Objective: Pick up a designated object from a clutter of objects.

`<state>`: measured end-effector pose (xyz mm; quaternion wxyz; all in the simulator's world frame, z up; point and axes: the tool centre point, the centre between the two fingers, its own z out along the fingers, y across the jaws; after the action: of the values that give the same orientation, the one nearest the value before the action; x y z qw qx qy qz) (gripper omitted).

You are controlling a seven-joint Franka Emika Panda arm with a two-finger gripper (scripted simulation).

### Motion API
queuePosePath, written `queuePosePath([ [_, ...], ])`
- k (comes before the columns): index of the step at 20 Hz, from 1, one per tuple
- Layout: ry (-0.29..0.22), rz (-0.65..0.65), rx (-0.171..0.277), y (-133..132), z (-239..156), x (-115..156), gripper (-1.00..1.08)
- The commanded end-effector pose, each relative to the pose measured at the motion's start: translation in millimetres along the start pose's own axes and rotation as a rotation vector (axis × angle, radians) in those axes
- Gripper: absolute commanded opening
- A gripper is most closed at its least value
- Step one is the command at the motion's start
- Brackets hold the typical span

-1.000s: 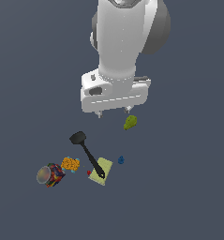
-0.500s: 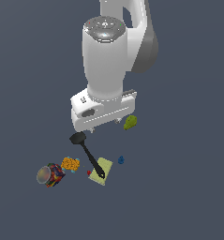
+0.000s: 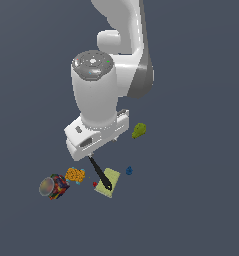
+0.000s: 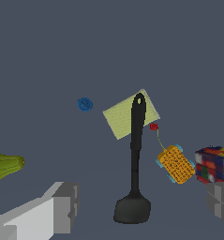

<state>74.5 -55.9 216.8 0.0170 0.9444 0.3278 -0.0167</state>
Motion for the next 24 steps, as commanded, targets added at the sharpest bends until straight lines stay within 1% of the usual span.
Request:
queuePosePath([
  [1,0.001,-0.057,0.000,10,11,-1,1.00],
  [14,0.014,-0.341,0.005,58,72,-10,1.00],
  [24,0.032,-0.549,0.007,89,120,-22,1.00],
])
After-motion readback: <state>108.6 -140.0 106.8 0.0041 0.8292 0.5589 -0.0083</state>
